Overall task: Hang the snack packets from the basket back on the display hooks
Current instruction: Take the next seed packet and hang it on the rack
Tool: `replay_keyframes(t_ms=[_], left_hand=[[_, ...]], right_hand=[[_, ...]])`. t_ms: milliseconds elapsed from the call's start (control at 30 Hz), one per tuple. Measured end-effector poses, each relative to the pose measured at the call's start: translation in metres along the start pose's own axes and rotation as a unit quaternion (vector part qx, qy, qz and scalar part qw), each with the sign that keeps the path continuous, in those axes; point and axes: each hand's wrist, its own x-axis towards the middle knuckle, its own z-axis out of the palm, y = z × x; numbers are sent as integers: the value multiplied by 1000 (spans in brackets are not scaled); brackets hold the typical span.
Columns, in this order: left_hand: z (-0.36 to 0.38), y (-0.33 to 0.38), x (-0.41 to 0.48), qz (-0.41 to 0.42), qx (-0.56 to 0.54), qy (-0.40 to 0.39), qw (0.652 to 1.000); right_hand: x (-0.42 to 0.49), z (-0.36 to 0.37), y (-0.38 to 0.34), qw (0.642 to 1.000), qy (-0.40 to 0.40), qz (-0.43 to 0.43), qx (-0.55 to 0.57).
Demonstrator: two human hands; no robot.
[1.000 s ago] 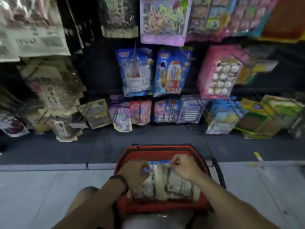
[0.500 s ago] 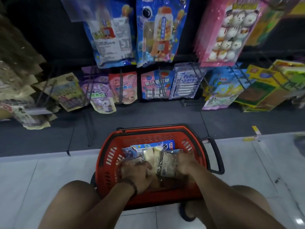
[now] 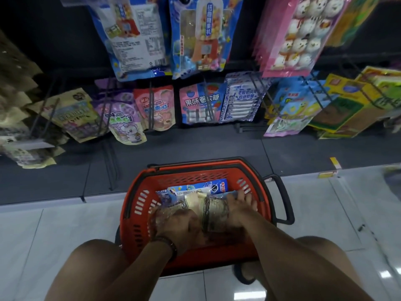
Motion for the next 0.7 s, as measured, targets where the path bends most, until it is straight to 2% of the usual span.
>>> replay_keyframes(t_ms=[100,200,400,533,700], left_hand=[[0,3,-3,3,24,-3,1000],[-2,5,-3,7,23,-4,1000],[-7,1,-15,-6,11,21,1000],[-14,-1,-32,-7,1,32,999],[-36,7,-53,33,14,58,998]], right_hand=[[0,1,-3,999,7,-30,-14],[-9,-3,-12,994,65,-67,-53],[-35,-15,-25,978,25,-84,-190],[-53,-15,-22,967,60,-122,-213],[-109,-70,-23,947,98,-181,-246]])
